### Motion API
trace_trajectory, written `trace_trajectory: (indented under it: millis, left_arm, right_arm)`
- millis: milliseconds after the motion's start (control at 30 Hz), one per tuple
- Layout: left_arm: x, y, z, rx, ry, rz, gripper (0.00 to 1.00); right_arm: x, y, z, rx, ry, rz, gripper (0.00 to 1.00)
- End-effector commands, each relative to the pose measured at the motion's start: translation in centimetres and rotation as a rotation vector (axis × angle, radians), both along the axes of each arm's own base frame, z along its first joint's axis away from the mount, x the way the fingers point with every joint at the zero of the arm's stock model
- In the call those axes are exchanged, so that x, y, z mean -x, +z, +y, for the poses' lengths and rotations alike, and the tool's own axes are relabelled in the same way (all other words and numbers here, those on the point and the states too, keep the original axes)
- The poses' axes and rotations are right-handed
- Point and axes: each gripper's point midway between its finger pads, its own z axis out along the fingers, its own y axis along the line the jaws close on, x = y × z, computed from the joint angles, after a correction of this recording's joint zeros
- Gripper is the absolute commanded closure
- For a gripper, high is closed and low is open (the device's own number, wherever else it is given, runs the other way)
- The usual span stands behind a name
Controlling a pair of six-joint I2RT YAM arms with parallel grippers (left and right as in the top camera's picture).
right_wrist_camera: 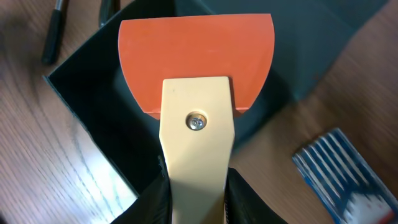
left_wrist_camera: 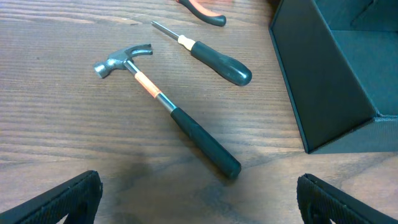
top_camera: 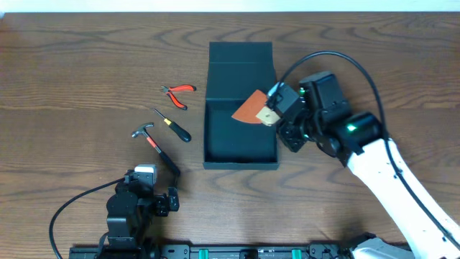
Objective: Pack container
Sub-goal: 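Carry the scraper with the right gripper and lower it into the black box, then release the scraper and move the right gripper to the blue screwdriver case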
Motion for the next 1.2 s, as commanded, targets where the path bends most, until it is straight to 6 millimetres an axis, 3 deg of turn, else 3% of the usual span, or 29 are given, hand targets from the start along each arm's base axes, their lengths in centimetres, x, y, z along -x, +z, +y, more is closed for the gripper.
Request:
trace_trajectory:
  millis: [0,200,433,667,733,800,833,900,1000,1067,1167]
  left_arm:
    - [0.0,-0.3,0.2,-0.018,0.0,-0.002,0.01]
    - [0.0,-0.3,0.2,-0.018,0.0,-0.002,0.02]
    - [0.0,-0.3,0.2,-0.018,0.0,-0.002,0.02]
    - [0.0,-0.3,0.2,-0.018,0.0,-0.002,0.01]
    - [0.0,-0.3,0.2,-0.018,0.0,-0.002,0.01]
    - [0.0,-0.3,0.2,-0.018,0.0,-0.002,0.02]
    - [0.0,-0.3,0.2,-0.018,0.0,-0.002,0.01]
    - [0.0,-0.3,0.2,-0.018,-0.001,-0.002,0.02]
    - [0.0,-0.3,0.2,-0.018,-0.001,-0.002,0.02]
    - [0.0,-0.3,0.2,-0.018,0.0,-0.002,0.02]
    - [0.0,-0.3,0.2,-0.018,0.0,-0.002,0.02]
  right_arm:
    - [-0.5,-1.3,2.8,-0.047,0.05,0.044,0.74]
    - [-1.9,-5.5,6.2,-0.042,0.106,0.068,0.73]
    - [-1.0,-11.6,6.6,0.035,0.121,0.204,0.73]
    - [-0.4,-13.2,6.3,0.065,0.122,0.253,0.67]
    - [-0.1,-13.3,6.2,0.071,0.122,0.265,0.6]
    - [0.2,-13.3,6.0,0.074,0.122,0.277,0.41]
    - [0.4,-12.9,6.2,0.061,0.128,0.281,0.3]
    - [0.4,-11.6,6.7,0.022,0.142,0.264,0.21]
    - [-0.8,-7.0,7.2,-0.025,0.142,0.147,0.02]
    - [-2.1,-3.7,6.5,-0.013,0.12,0.035,0.01]
    - [-4.2,2.3,3.8,0.02,0.047,-0.143,0.01]
